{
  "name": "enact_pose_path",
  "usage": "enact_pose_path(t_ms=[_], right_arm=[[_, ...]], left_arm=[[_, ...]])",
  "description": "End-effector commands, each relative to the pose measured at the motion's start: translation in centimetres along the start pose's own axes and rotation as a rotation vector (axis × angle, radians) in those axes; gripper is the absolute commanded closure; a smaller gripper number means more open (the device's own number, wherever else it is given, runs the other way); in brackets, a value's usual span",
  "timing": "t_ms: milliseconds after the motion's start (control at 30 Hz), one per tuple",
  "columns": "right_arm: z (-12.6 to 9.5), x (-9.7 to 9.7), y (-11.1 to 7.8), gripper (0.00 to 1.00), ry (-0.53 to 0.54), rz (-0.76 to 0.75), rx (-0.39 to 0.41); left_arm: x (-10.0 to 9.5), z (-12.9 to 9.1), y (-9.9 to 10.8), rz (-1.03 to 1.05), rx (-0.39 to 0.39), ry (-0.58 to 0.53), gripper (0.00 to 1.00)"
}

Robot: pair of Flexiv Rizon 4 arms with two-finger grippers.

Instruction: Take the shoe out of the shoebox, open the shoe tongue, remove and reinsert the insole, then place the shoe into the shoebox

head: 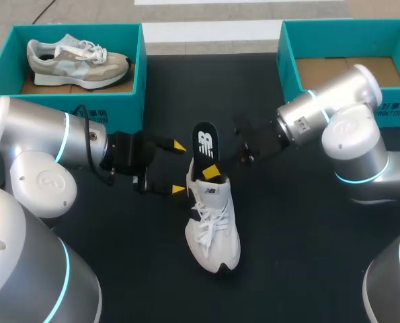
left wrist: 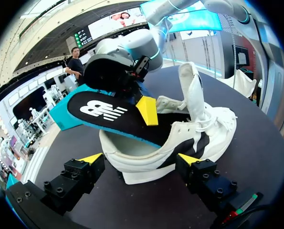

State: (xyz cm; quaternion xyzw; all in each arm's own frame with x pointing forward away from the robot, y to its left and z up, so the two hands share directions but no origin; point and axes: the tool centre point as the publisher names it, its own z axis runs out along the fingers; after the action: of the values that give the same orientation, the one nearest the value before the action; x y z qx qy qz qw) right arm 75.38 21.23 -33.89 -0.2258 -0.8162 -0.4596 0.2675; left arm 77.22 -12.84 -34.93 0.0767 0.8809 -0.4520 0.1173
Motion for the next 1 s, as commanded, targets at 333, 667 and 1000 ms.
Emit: enact_pose_path(t_ms=[333,667,1000], right_arm=[[-0.7,-0.7,0.9,1.00,0.035,-0.004,0.054],[0.5,0.9,-1.7,1.00,0.069,0.098,0.168],[0.4,1.1,-2.0,0.85,0.047,0.113,0.152]], left_arm=[[0.1,0.0,0.0,0.000,-0.003,0.000,0.00],[0.1,0.0,0.0,0.000,-0.003,0.000,0.00],[0.1,0.0,0.0,0.000,-0.003,0.000,0.00]])
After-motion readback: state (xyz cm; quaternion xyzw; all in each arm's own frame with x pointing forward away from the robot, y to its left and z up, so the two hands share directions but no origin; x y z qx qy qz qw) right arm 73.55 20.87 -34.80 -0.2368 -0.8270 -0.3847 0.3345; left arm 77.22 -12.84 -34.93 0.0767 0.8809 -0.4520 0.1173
